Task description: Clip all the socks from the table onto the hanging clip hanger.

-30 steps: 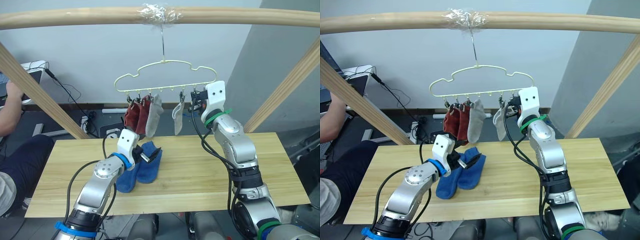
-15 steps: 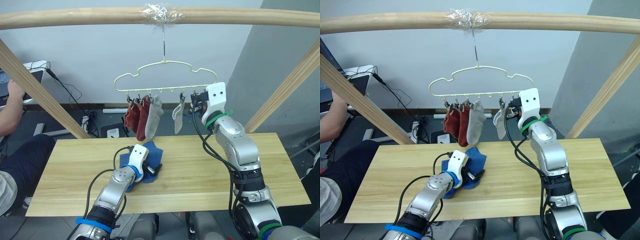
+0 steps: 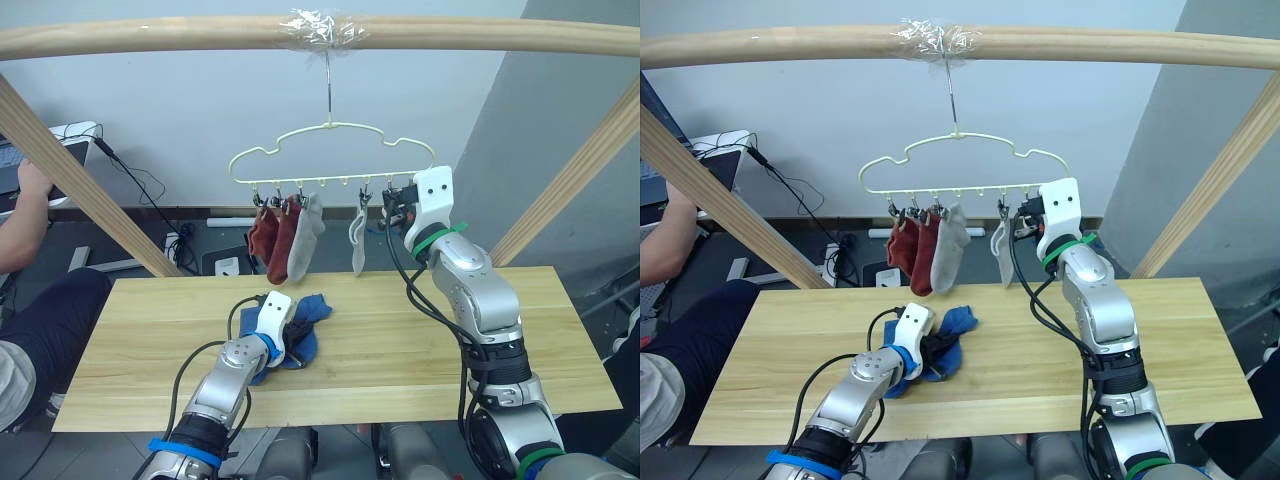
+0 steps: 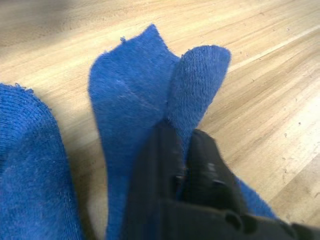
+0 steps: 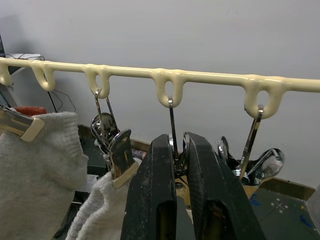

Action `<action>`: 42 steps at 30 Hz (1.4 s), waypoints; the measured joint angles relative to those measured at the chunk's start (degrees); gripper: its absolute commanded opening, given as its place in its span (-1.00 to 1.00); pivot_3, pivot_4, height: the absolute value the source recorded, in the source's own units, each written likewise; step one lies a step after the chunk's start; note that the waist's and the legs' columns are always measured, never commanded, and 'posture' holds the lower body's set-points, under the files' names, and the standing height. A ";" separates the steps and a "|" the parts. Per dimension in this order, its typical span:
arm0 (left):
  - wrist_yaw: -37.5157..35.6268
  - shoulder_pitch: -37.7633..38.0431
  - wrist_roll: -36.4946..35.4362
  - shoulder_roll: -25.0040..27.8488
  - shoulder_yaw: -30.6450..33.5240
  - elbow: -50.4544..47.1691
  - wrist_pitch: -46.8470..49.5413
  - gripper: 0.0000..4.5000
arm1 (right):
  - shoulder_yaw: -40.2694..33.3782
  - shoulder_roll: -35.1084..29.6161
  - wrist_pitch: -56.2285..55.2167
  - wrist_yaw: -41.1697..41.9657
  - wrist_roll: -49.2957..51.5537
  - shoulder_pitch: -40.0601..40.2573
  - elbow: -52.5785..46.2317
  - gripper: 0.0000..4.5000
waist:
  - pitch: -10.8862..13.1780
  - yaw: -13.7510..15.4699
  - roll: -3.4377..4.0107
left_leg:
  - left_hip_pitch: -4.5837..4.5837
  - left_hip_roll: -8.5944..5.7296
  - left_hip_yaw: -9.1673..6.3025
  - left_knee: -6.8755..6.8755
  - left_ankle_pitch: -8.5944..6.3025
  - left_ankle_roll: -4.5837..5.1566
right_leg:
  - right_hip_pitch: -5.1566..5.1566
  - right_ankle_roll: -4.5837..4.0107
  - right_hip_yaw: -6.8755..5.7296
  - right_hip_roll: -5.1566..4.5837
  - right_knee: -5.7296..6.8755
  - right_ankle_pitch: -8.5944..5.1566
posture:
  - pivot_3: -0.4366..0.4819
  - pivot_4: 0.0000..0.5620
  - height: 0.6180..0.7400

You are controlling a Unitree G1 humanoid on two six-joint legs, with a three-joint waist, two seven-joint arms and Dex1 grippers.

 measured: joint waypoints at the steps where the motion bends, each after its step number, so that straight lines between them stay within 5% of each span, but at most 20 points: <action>1: -0.27 0.35 -0.30 -0.53 0.03 -0.19 -0.95 -0.99 | -0.60 0.09 1.02 -0.02 0.99 -0.21 -0.11 -1.00 | 0.00 0.06 0.00 | -0.01 0.00 0.00 0.00 0.00 0.00 | 0.00 0.00 -0.01 -0.01 -0.01 0.00 | -0.16 -0.28 1.00; 19: -2.02 -3.96 -1.12 -6.50 -2.80 -15.50 -19.59 -0.99 | -14.06 0.40 34.34 -2.60 17.80 -10.06 -4.62 -1.00 | -0.01 0.65 -0.01 | -0.07 0.00 0.04 0.00 0.02 0.04 | -0.01 -0.03 0.00 -0.02 -0.02 0.04 | -0.18 -0.24 1.00; 32: 0.69 -6.21 0.27 -8.15 -3.04 -15.06 -19.75 -0.99 | -19.15 2.60 41.00 -5.96 21.57 -12.43 -4.72 -1.00 | -0.01 0.22 -0.01 | -0.10 -0.01 0.04 0.01 0.06 0.10 | -0.01 0.01 0.00 -0.02 -0.01 0.07 | -0.20 -0.22 1.00; 42: 5.52 -8.57 8.39 -5.85 -3.75 -10.48 -24.83 -0.99 | -22.05 4.20 44.45 -7.79 22.87 -13.91 -4.71 -1.00 | -0.01 0.20 -0.01 | -0.10 -0.02 0.04 0.01 0.07 0.13 | -0.02 0.02 0.01 -0.02 -0.01 0.07 | -0.20 -0.21 1.00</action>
